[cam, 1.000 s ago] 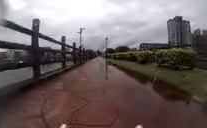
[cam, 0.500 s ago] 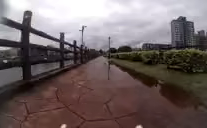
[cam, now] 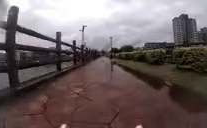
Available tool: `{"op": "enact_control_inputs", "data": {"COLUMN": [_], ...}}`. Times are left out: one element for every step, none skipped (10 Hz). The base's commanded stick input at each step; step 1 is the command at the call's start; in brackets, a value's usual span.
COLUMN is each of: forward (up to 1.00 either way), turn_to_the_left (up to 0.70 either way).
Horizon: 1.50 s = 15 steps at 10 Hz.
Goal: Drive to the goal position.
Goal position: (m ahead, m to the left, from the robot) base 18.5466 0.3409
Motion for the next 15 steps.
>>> {"op": "enact_control_inputs", "data": {"forward": [0.85,0.85,0.85,0.85,0.85,0.85,0.85,0.85,0.85,0.85,0.85,0.85,0.85,0.85,0.85], "turn_to_the_left": [0.01,0.01,0.01,0.01,0.01,0.01,0.01,0.01,0.01,0.01,0.01,0.01,0.01,0.01,0.01]}}
